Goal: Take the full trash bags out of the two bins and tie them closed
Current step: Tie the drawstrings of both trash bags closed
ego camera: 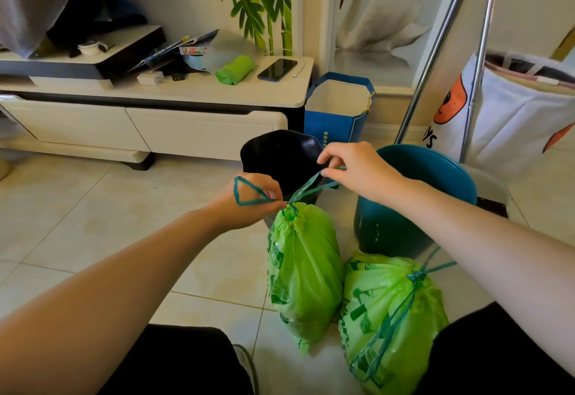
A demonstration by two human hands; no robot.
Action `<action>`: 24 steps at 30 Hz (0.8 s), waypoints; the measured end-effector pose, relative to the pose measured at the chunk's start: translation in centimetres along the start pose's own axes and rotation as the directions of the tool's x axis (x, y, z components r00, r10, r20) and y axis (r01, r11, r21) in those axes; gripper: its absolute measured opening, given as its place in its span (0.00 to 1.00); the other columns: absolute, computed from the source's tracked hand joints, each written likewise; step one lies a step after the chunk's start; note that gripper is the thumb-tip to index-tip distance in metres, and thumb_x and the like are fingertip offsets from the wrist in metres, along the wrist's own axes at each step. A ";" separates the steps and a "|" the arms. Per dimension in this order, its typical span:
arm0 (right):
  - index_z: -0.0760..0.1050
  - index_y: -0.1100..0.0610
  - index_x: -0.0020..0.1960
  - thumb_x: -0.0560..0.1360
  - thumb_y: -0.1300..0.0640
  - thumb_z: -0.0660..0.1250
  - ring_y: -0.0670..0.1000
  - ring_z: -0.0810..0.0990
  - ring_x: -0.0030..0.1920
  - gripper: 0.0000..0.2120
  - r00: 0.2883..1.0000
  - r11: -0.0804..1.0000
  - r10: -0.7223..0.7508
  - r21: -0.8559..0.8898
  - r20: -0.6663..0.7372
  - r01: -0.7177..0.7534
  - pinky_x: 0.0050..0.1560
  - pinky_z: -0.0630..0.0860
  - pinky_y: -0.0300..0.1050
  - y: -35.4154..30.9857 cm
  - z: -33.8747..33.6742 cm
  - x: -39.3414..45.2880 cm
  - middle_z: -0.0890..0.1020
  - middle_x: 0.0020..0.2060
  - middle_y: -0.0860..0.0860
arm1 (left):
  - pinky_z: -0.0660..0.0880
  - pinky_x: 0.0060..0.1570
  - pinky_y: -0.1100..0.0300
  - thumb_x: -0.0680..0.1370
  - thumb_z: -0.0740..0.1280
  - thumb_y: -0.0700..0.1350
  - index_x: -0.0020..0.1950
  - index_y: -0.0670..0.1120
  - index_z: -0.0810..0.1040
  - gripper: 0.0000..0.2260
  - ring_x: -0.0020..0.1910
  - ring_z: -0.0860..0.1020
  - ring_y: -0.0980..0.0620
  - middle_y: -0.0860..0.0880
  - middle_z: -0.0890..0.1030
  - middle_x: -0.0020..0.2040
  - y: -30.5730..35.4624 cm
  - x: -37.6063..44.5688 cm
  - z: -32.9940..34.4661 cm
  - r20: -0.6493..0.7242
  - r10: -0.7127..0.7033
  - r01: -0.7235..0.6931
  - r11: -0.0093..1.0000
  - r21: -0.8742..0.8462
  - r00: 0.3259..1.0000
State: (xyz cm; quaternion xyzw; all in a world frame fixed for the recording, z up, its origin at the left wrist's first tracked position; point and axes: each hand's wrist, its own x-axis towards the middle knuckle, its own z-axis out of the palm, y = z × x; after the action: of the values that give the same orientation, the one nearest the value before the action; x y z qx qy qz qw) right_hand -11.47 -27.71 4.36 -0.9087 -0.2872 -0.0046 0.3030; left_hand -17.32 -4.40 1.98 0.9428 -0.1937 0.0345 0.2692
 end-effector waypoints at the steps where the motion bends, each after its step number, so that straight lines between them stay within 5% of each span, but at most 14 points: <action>1: 0.79 0.55 0.52 0.75 0.58 0.69 0.41 0.78 0.40 0.06 1.000 1.000 0.025 0.005 -0.018 -0.025 0.46 0.74 0.37 0.5 -0.3 0.0 0.81 0.39 0.46 | 0.73 0.38 0.68 0.74 0.71 0.46 0.43 0.44 0.84 0.06 0.39 0.78 0.58 0.54 0.80 0.38 -0.2 -0.1 0.0 0.045 0.005 -0.006 1.000 0.008 0.999; 7: 0.82 0.56 0.44 0.74 0.58 0.69 0.45 0.79 0.40 0.04 0.983 0.981 0.179 -0.081 0.045 -0.175 0.45 0.76 0.40 2.4 -1.5 -0.5 0.82 0.38 0.49 | 0.73 0.41 0.66 0.74 0.72 0.44 0.42 0.43 0.84 0.05 0.40 0.79 0.56 0.53 0.82 0.38 -0.3 -0.2 -0.9 0.210 -0.165 0.177 0.983 -0.040 0.964; 12: 0.83 0.61 0.44 0.75 0.60 0.68 0.52 0.80 0.41 0.07 0.933 0.920 0.347 -0.230 0.097 -0.318 0.50 0.79 0.49 3.6 -1.9 -1.1 0.82 0.36 0.52 | 0.76 0.48 0.59 0.75 0.69 0.45 0.44 0.44 0.86 0.07 0.45 0.80 0.53 0.50 0.84 0.42 -1.4 -0.9 -1.1 0.424 -0.328 0.291 0.945 0.152 0.844; 17: 0.80 0.63 0.44 0.76 0.55 0.67 0.52 0.79 0.40 0.11 0.842 0.837 0.536 0.092 0.057 -0.539 0.44 0.77 0.46 3.7 -2.4 -0.8 0.82 0.40 0.58 | 0.79 0.44 0.62 0.78 0.66 0.45 0.48 0.38 0.82 0.10 0.40 0.82 0.54 0.45 0.84 0.42 -2.4 -0.7 -3.6 0.254 -0.473 0.529 0.814 -0.242 0.844; 20: 0.76 0.60 0.46 0.78 0.53 0.64 0.51 0.78 0.42 0.10 0.753 0.619 0.632 0.465 0.183 -0.633 0.43 0.77 0.43 3.1 -2.4 -0.4 0.79 0.39 0.55 | 0.81 0.46 0.57 0.76 0.69 0.45 0.48 0.37 0.81 0.11 0.43 0.83 0.47 0.41 0.84 0.43 -2.4 -0.7 -5.1 0.167 -0.577 0.582 0.676 -0.452 0.799; 24: 0.73 0.58 0.38 0.77 0.54 0.65 0.53 0.81 0.40 0.12 0.746 0.352 0.606 0.748 0.276 -0.563 0.42 0.77 0.44 2.0 -2.8 0.3 0.81 0.36 0.56 | 0.82 0.40 0.59 0.76 0.69 0.43 0.49 0.37 0.79 0.08 0.41 0.82 0.46 0.40 0.82 0.44 -1.3 -0.5 -5.8 0.184 -0.659 0.606 0.498 -0.620 0.730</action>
State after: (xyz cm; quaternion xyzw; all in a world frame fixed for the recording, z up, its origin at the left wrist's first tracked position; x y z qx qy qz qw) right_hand -9.72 -30.46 5.59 -0.7140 0.0926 0.2095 0.6616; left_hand -17.03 -0.20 6.19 0.7926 0.1759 -0.0987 0.5754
